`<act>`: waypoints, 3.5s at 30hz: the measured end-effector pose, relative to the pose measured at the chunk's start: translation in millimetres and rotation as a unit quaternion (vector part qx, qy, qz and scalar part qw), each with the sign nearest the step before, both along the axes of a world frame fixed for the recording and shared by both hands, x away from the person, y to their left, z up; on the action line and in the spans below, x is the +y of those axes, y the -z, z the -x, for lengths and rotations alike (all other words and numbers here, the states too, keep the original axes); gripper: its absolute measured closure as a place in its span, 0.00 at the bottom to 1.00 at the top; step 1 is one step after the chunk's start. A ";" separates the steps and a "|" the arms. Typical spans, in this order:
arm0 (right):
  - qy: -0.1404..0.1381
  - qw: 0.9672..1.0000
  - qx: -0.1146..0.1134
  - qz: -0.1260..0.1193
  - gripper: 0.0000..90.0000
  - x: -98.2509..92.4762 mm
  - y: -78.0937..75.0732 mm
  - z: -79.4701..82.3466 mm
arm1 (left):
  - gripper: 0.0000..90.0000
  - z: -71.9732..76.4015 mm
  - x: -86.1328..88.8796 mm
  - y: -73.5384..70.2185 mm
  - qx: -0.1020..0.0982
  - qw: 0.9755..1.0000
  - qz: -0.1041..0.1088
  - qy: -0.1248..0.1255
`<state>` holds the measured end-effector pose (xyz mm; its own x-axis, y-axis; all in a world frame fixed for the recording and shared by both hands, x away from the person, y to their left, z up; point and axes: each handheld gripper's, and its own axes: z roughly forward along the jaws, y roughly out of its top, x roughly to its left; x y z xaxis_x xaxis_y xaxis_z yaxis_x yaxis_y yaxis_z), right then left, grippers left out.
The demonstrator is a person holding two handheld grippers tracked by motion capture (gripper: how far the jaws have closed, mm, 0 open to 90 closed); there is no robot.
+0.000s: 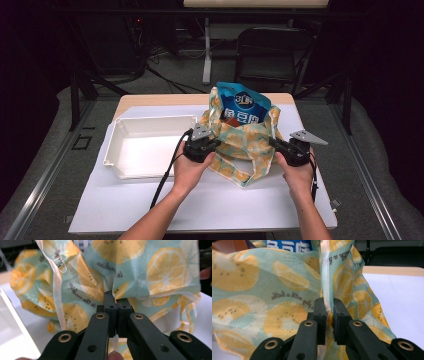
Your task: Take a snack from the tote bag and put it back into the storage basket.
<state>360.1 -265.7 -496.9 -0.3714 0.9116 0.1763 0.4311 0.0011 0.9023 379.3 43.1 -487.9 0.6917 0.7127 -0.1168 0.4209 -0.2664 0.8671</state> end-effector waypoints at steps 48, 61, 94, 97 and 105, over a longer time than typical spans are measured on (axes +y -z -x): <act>0.022 1.000 -0.020 -0.004 0.38 -2.5 -17.4 27.3 | 0.58 39.0 8.5 16.4 -0.001 0.998 0.057 -0.006; 0.029 0.999 0.017 0.022 0.51 36.5 5.2 7.3 | 0.40 12.4 -13.7 20.3 0.000 0.997 0.036 -0.062; -0.002 0.989 0.127 0.076 0.73 22.5 55.8 1.9 | 0.76 21.2 -15.9 38.4 -0.009 0.996 0.003 -0.087; -0.009 0.996 0.079 0.051 0.64 14.3 32.5 15.3 | 0.67 21.6 -0.8 24.1 -0.018 0.995 0.028 -0.091; 0.025 0.999 -0.030 0.015 0.51 -4.5 -14.4 17.4 | 0.48 -6.3 22.4 6.7 0.005 0.991 0.058 -0.124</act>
